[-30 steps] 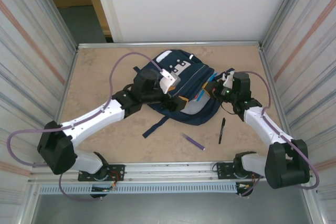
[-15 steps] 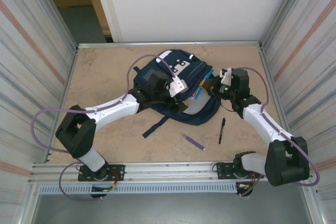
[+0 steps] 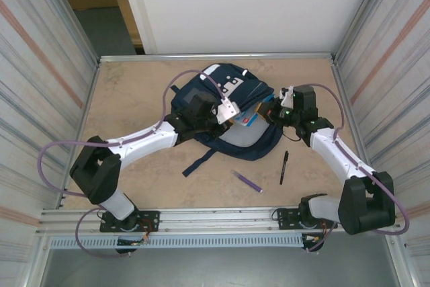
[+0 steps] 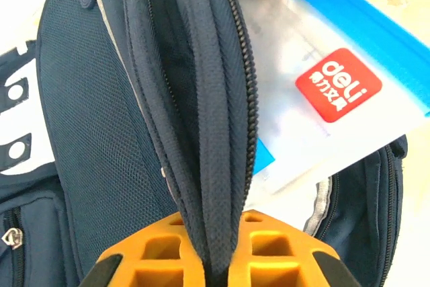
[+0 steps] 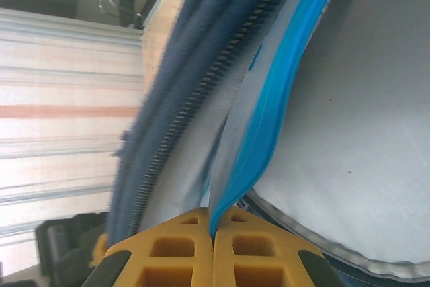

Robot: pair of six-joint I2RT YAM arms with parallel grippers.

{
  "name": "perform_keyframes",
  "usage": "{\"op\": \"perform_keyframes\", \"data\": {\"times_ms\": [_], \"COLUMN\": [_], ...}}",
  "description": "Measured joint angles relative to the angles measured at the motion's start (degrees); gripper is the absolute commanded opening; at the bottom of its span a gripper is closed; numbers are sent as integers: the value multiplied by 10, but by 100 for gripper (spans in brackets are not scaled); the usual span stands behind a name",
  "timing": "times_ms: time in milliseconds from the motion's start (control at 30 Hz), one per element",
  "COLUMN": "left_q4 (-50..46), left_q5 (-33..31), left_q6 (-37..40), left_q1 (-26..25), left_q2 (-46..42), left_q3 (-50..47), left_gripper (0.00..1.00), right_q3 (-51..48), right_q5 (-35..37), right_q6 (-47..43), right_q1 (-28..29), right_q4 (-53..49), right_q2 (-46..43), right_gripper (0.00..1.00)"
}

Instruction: Pack books, pencil case, and school supplies into a backpack

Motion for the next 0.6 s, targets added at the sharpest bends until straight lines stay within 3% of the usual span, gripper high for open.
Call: {"op": "perform_keyframes", "data": {"times_ms": [267, 467, 600], "left_q4": [-41, -58, -57], "left_q5": [-10, -16, -16], "left_q6": [1, 1, -19], "left_q1": [2, 4, 4], "left_q2": [-9, -9, -9], "left_q3": [29, 49, 49], "left_gripper": [0, 0, 0], "right_q3": [-12, -39, -38], "right_q5": [38, 38, 20], "right_q6": [-33, -36, -31], "right_q1": [-5, -41, -13], "right_q4": [-55, -56, -31], "right_q2": [-11, 0, 37], "right_gripper": [0, 0, 0]}}
